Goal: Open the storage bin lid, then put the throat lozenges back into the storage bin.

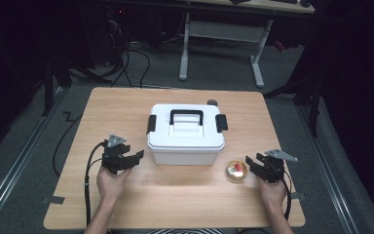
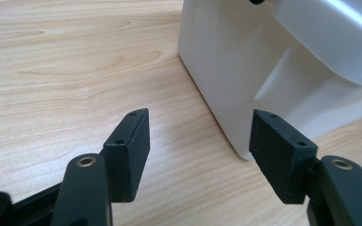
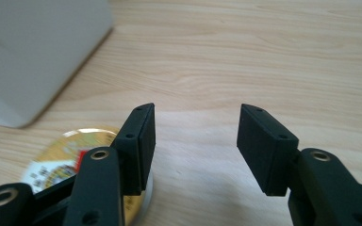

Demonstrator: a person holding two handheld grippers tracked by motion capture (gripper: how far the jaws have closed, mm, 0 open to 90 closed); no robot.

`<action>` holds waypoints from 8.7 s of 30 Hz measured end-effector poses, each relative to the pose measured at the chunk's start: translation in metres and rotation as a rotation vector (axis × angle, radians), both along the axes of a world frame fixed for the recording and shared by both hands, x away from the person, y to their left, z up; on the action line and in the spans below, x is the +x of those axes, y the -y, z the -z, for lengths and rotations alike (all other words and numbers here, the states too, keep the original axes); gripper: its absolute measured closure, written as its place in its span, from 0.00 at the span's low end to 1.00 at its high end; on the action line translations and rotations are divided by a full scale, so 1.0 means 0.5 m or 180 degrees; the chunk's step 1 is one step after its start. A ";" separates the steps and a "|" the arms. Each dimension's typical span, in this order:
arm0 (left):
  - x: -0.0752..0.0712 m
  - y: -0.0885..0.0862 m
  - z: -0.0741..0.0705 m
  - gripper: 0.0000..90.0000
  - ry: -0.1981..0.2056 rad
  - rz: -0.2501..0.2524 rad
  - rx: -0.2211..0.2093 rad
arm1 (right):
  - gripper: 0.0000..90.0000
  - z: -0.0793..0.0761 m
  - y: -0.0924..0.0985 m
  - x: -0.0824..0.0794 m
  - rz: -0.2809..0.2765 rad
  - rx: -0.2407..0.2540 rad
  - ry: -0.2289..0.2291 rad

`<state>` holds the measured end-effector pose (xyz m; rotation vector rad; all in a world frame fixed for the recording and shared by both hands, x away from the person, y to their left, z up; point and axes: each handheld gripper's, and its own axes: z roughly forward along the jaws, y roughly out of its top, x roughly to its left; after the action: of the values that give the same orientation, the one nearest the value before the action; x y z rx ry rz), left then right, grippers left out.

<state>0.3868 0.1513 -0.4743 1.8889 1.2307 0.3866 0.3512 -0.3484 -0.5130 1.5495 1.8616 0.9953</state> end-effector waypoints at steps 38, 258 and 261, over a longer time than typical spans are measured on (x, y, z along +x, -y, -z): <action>-0.009 0.057 -0.177 0.43 0.0305 0.0278 -0.0182 | 0.49 0.033 0.023 -0.002 0.0224 -0.0168 -0.0299; 0.151 0.224 -0.191 0.87 0.0279 0.0657 0.0223 | 0.44 0.033 0.031 -0.003 0.0150 -0.0004 -0.0310; 0.150 0.223 -0.193 0.88 0.0286 0.0665 0.0225 | 0.44 0.033 0.031 -0.003 0.0150 -0.0005 -0.0310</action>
<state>0.4620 0.0399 -0.3778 2.0154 0.9610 0.4018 0.3499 -0.3640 -0.5292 1.6600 1.8812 0.9120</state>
